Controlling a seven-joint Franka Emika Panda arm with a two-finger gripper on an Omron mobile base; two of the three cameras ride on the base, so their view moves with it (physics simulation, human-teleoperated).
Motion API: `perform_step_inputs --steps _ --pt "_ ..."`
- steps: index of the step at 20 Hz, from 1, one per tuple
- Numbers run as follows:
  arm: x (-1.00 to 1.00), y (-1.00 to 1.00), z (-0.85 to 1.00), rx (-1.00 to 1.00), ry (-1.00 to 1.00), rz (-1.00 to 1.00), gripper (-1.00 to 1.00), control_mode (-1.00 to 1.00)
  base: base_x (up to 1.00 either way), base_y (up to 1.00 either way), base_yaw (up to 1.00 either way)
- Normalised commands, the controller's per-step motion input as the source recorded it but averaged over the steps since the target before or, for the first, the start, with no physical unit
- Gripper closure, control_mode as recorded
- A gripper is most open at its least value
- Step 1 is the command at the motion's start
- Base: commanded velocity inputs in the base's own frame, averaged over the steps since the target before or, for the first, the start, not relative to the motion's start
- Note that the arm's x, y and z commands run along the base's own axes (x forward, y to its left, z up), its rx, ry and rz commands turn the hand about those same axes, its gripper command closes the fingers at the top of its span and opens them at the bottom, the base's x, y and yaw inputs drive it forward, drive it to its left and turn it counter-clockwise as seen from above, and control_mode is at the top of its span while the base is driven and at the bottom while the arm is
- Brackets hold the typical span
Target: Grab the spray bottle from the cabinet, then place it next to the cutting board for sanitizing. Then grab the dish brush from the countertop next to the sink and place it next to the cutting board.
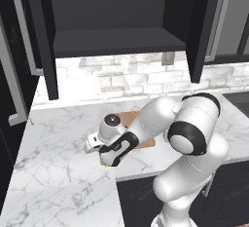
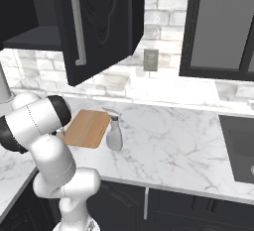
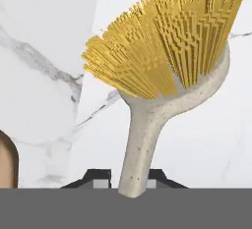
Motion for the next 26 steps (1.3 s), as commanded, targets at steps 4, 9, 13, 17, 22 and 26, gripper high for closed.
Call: perform_step_inputs --steps 4,9,13,17,22,26 --pt "0.00 0.00 0.01 0.00 -0.05 0.00 -1.00 -1.00 0.00 0.00 0.00" --pt "0.00 0.00 0.28 0.00 0.00 0.00 -1.00 -1.00 0.00 0.00 0.00" --pt "-0.08 0.00 0.58 0.00 0.00 -0.01 -1.00 -1.00 0.00 0.00 0.00" --pt "-0.27 -0.02 0.89 0.01 0.00 -0.06 -1.00 -1.00 0.00 0.00 0.00" --pt "-0.46 0.00 0.91 0.00 -0.03 -0.09 -1.00 -1.00 0.00 0.00 0.00" --pt "-0.56 0.00 1.00 0.00 -0.09 -0.08 -1.00 -1.00 0.00 0.00 0.00"
